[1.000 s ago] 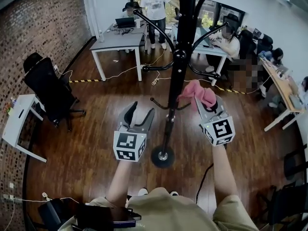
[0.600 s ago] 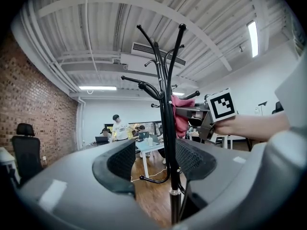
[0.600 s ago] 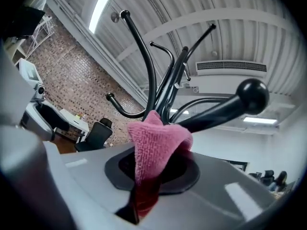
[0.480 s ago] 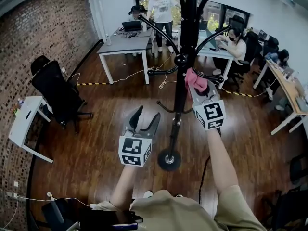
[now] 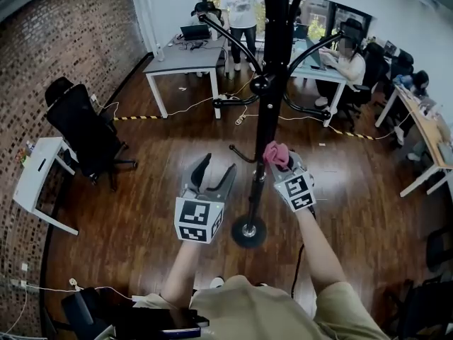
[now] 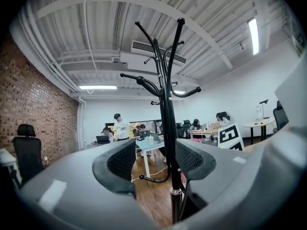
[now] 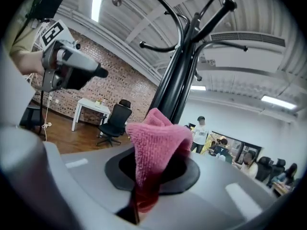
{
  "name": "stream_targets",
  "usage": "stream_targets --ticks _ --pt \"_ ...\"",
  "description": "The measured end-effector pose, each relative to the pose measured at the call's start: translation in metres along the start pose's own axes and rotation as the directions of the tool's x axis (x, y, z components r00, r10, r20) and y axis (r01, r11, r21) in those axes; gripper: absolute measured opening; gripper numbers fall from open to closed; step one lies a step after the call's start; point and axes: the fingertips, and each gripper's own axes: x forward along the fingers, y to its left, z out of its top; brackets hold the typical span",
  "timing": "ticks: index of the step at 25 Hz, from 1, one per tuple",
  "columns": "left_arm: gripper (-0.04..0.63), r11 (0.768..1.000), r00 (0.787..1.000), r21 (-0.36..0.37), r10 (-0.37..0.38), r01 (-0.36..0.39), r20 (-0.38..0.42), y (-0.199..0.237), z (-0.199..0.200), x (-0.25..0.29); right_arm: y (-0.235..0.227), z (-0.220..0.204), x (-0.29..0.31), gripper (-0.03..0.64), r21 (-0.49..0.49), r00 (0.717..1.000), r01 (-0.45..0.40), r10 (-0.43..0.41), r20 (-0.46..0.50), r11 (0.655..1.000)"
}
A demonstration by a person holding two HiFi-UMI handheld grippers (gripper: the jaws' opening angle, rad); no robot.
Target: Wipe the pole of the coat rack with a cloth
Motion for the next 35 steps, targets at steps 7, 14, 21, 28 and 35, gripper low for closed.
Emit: stream_targets --ticks 7,14,21,28,35 --pt "0.253 1.000 1.000 -0.006 0.021 -0.021 -0.001 0.002 0.000 0.005 0.029 -0.074 0.010 0.041 0.168 0.991 -0.029 0.050 -0.121 0.985" --pt "0.253 0.998 0.998 -0.012 0.055 -0.055 -0.011 0.001 -0.004 0.006 0.048 -0.131 0.020 0.043 0.344 0.977 -0.064 0.129 -0.170 0.937" --pt "0.253 0.996 0.996 -0.016 0.084 -0.085 -0.018 -0.017 -0.007 0.007 0.053 -0.143 0.025 0.046 0.408 0.979 -0.087 0.155 -0.136 0.909" --pt "0.253 0.995 0.995 -0.017 0.099 -0.100 -0.008 -0.005 -0.008 0.000 0.054 -0.142 0.018 0.049 0.395 0.973 -0.096 0.170 -0.155 0.914" --pt "0.253 1.000 0.999 -0.018 -0.024 0.025 0.032 0.011 0.002 0.017 0.023 -0.055 -0.024 0.055 0.537 0.999 -0.031 0.012 0.039 0.843"
